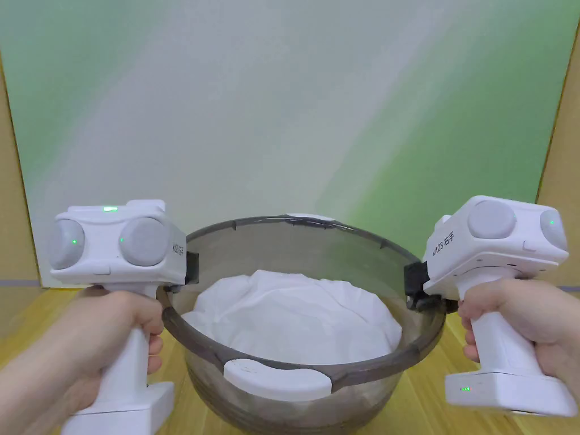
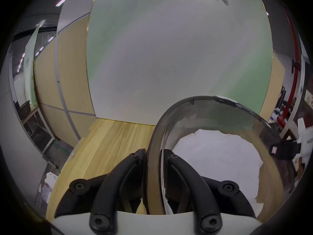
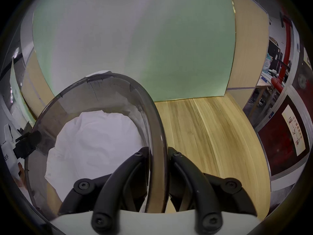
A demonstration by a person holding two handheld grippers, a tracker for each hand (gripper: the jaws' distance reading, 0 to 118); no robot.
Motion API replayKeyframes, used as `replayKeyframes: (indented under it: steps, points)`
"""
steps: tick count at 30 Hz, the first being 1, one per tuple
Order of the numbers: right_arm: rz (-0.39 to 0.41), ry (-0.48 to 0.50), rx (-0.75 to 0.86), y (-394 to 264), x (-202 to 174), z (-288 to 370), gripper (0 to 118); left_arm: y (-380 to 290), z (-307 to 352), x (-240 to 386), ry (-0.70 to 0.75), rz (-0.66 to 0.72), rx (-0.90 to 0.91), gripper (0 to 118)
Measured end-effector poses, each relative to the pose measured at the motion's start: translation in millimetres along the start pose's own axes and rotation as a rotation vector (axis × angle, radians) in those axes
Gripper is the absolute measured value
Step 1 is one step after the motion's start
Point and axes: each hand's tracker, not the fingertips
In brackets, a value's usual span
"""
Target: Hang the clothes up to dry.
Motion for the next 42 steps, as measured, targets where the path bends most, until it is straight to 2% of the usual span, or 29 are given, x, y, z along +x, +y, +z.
replayKeyframes:
  steps: [2, 5, 9, 11, 12, 18, 19, 20, 21, 22, 23, 26, 29, 30, 31, 33, 37, 39, 41, 42]
  points:
    - [-0.029, -0.001, -0.01, -1, 6, -18, 17, -12, -18, 4, -0.006, -0.001, -0.008, 19]
    - [-0.005, -0.017, -0.045, -9, 12, -49, 17, -32, -50, 7, -0.013, 0.018, -0.073, 19]
    - [-0.018, -0.034, -0.123, -30, 22, -81, 17, -60, -71, 10, -0.023, 0.022, -0.133, 19]
    - [-0.038, -0.005, -0.094, -38, 24, -79, 16, -73, -69, 15, -0.001, -0.062, -0.102, 19]
    - [-0.026, -0.002, -0.065, -38, 22, -75, 16, -76, -66, 15, -0.006, -0.067, -0.047, 19]
    - [-0.054, -0.02, -0.048, -42, 21, -72, 18, -74, -64, 13, -0.009, -0.044, -0.071, 19]
    - [-0.057, -0.024, -0.051, -44, 22, -72, 24, -76, -64, 13, -0.007, -0.047, -0.065, 19]
    - [-0.05, -0.04, -0.066, -41, 19, -73, 40, -77, -63, 14, -0.008, -0.056, -0.06, 19]
    - [-0.011, -0.093, -0.091, -37, 16, -73, 64, -77, -63, 13, -0.008, -0.057, -0.057, 19]
    - [0.019, -0.129, -0.079, -32, 12, -69, 79, -77, -62, 13, -0.008, -0.054, -0.057, 19]
    - [0.037, -0.159, -0.031, -30, 9, -61, 86, -77, -62, 13, -0.009, -0.056, -0.058, 19]
    - [0.092, -0.21, 0.271, -26, -2, -25, 88, -77, -62, 13, -0.007, -0.052, -0.057, 19]
    - [0.144, -0.131, 0.625, -48, -1, 17, 106, -82, -59, 15, -0.005, -0.054, -0.048, 19]
    - [0.139, -0.103, 0.727, -63, 3, 25, 111, -82, -57, 15, 0.001, -0.042, -0.047, 19]
    - [0.123, -0.114, 0.788, -75, 12, 22, 111, -83, -57, 16, 0.004, -0.036, -0.046, 19]
    - [0.073, -0.204, 0.802, -98, 13, 30, 111, -85, -57, 18, 0.013, -0.036, -0.038, 19]
    - [0.092, -0.177, 0.797, -131, 19, 30, 109, -85, -54, 16, 0.013, -0.025, -0.031, 19]
    - [0.122, -0.175, 0.787, -135, 19, 28, 109, -85, -53, 17, 0.018, -0.023, -0.03, 19]
    - [0.119, -0.172, 0.795, -135, 21, 29, 107, -86, -52, 18, 0.021, -0.024, -0.029, 19]
    - [0.108, -0.165, 0.808, -135, 23, 30, 100, -85, -52, 17, 0.021, -0.024, -0.03, 19]
